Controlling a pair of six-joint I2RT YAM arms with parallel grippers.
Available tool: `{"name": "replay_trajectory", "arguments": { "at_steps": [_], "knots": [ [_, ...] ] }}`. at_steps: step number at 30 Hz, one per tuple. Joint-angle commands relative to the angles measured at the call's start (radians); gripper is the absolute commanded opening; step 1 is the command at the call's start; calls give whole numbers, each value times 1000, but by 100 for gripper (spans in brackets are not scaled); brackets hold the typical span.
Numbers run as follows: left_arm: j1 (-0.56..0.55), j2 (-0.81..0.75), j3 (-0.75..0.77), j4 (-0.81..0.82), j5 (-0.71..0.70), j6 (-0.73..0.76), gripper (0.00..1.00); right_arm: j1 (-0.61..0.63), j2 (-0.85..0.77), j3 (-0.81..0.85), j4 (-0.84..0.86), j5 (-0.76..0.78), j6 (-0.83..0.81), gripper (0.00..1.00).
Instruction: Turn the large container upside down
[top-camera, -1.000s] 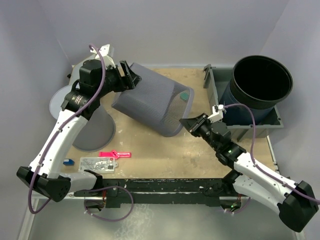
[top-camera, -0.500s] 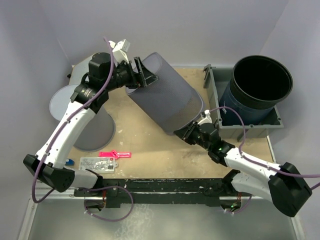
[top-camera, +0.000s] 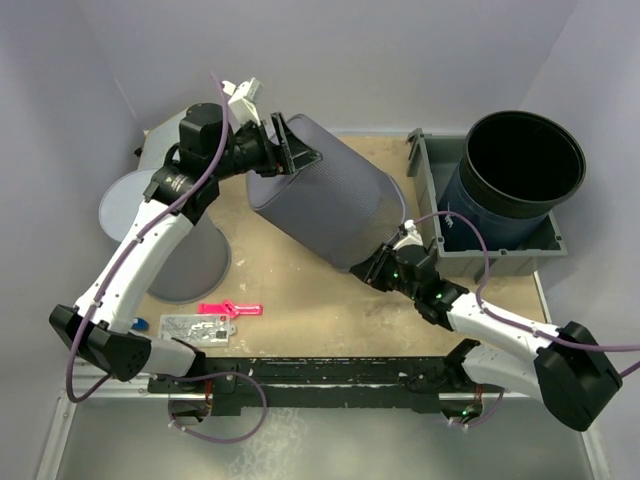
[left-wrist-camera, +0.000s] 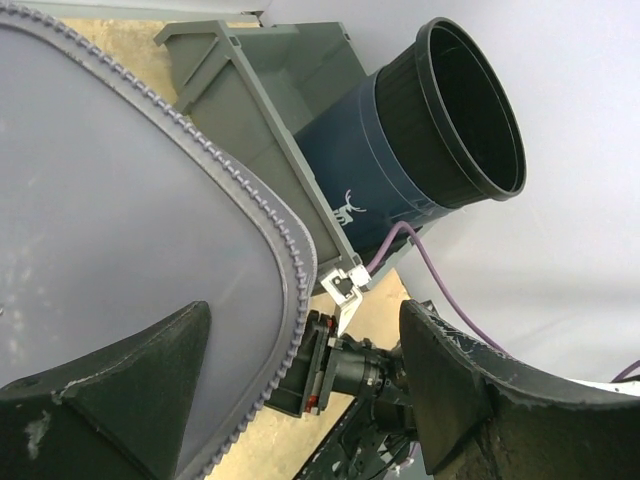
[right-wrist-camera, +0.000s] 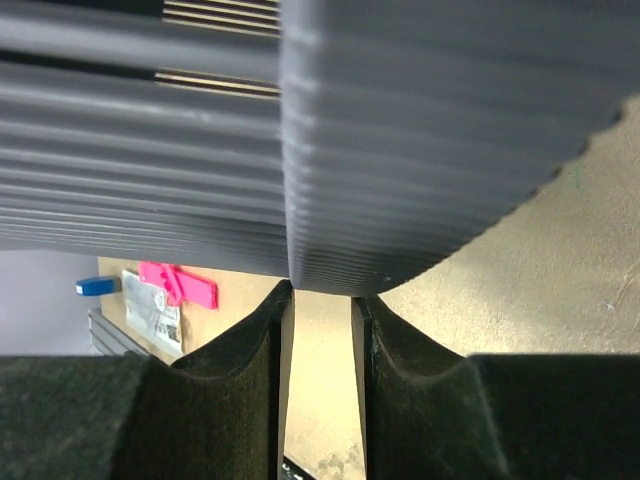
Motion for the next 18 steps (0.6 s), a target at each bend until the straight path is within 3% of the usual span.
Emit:
{"name": "replay_trajectory", "arguments": {
  "at_steps": [1,18],
  "knots": [
    [-2,13,21,78,57,-31,74,6,34,22,37,-15,-22,31],
    [-100,103,-38,221,69,-100,74,8,230,32,249,-119,49,31]
  ]
}}
